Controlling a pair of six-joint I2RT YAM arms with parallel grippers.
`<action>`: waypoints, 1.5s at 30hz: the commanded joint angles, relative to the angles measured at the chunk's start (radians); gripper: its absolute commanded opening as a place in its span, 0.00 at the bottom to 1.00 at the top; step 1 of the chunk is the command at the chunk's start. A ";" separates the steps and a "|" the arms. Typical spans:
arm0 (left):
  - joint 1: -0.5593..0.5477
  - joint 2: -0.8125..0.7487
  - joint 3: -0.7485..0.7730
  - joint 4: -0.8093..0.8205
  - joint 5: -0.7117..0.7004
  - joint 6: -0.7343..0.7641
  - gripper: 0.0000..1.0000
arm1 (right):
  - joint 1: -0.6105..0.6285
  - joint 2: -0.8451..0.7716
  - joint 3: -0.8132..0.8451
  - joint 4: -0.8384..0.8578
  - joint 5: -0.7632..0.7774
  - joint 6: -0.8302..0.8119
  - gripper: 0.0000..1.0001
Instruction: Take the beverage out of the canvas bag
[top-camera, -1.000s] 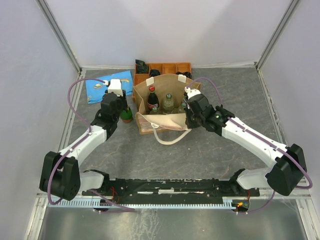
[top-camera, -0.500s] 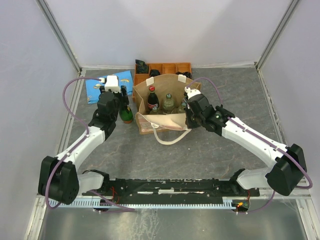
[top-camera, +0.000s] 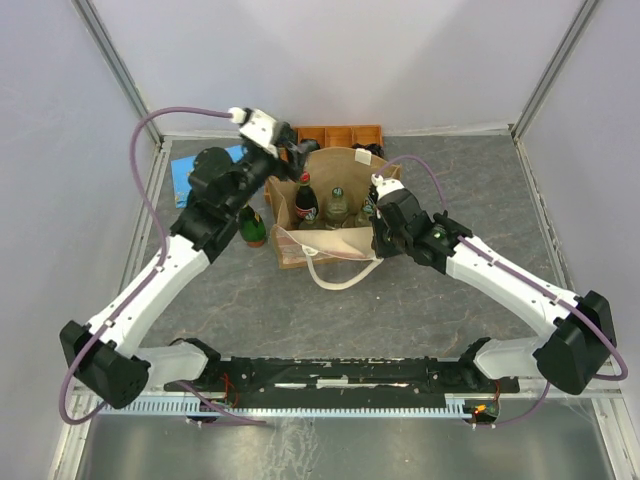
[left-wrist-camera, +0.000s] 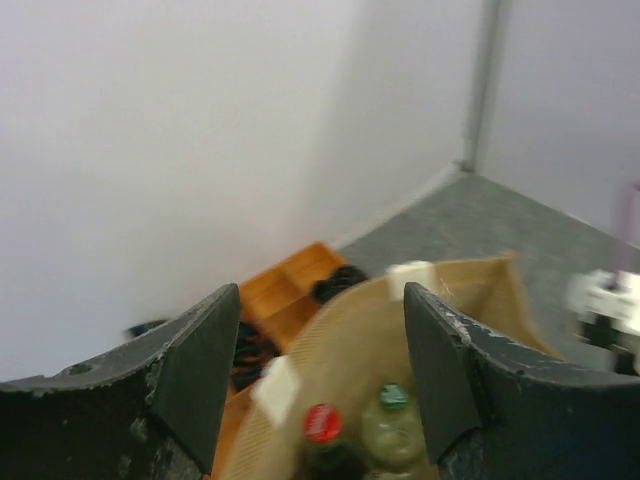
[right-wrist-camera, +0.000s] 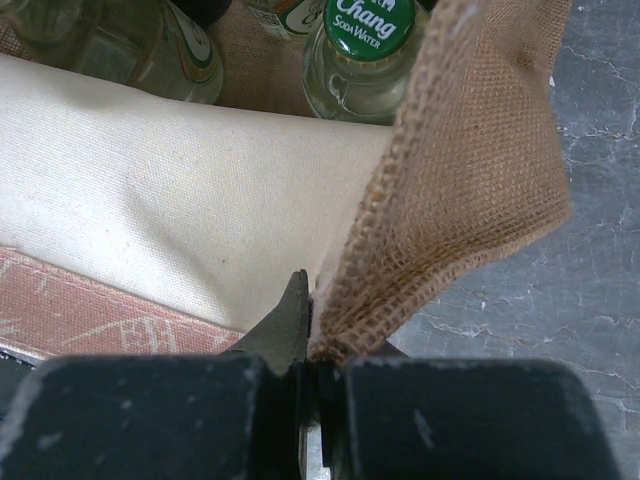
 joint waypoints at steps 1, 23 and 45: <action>-0.079 0.092 -0.011 0.003 0.234 0.090 0.74 | 0.005 -0.051 -0.004 0.069 -0.002 0.005 0.00; -0.117 0.364 -0.053 0.135 0.546 0.164 0.76 | 0.006 -0.114 -0.038 0.069 0.049 0.042 0.13; -0.124 0.510 -0.053 0.210 0.642 0.204 0.99 | 0.005 -0.095 -0.032 0.066 0.039 0.043 0.15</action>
